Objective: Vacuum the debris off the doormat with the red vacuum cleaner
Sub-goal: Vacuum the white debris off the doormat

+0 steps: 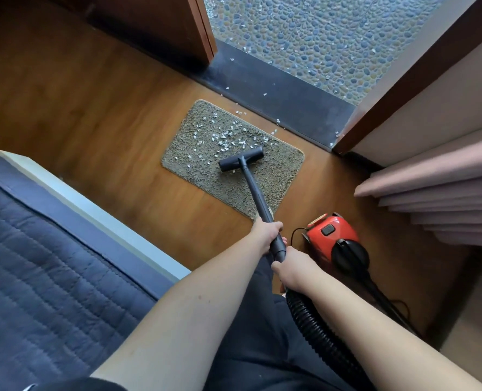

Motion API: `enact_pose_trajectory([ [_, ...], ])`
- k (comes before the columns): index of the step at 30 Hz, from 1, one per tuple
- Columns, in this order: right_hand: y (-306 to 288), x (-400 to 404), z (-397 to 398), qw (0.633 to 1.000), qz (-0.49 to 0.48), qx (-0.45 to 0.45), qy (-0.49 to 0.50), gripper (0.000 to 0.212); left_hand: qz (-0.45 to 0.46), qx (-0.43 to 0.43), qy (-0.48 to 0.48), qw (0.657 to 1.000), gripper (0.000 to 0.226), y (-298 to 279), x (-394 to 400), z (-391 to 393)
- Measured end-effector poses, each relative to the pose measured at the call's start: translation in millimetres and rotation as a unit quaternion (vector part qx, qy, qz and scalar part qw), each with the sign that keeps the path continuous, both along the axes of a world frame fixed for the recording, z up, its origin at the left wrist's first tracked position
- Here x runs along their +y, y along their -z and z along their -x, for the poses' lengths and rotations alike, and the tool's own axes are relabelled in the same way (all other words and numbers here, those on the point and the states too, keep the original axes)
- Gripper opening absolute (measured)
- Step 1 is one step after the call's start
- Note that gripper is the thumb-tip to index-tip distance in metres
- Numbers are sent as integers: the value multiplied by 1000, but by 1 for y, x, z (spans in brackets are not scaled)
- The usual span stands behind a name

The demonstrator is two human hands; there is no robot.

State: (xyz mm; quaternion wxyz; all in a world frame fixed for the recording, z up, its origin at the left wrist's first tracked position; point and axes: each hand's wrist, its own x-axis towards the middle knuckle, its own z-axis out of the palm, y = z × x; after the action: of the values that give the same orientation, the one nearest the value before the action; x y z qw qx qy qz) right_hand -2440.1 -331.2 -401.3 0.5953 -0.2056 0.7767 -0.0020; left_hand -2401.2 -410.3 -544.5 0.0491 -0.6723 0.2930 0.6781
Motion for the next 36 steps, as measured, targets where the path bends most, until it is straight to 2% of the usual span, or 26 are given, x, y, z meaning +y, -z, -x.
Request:
enact_pose_trajectory([
  [3,2,10,-5,1000,-5,6,-21,30,0,-1,-20,1000,52,-1,11,-7],
  [9,9,9,-16,999,-31,-14,-24,36,-18,-28,-25,999,39,6,18,-20],
  [15,16,-21,-12,997,-46,-7,-53,44,-3,-42,-12,999,37,12,-14,-16],
  [24,27,-66,0,999,-35,-2,-37,44,-4,-42,-16,999,27,8,-60,1],
  [36,6,5,-7,999,-45,-15,2,40,-56,-27,-24,998,49,1,8,-10],
])
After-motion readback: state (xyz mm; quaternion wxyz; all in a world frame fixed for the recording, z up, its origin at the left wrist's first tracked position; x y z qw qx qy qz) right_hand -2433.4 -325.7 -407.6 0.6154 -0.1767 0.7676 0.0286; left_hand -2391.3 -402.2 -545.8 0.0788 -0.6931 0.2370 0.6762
